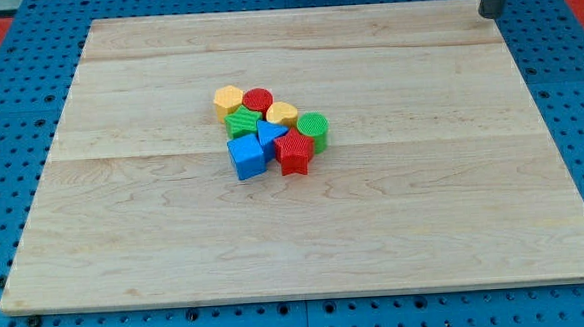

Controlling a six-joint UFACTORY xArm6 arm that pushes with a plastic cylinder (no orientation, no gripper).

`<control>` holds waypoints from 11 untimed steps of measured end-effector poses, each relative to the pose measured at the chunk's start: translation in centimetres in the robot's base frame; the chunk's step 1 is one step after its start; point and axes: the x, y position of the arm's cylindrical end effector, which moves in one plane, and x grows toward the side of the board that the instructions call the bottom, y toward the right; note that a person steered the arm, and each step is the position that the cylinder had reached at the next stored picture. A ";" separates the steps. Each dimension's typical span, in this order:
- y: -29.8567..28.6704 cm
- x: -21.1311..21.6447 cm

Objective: Push the group of blocks to the down

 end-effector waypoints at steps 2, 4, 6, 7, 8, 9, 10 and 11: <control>0.0 0.1; -1.8 6.0; -14.1 15.9; -16.5 12.2; -16.7 7.5; -21.9 6.1; -26.2 6.4; -33.0 6.4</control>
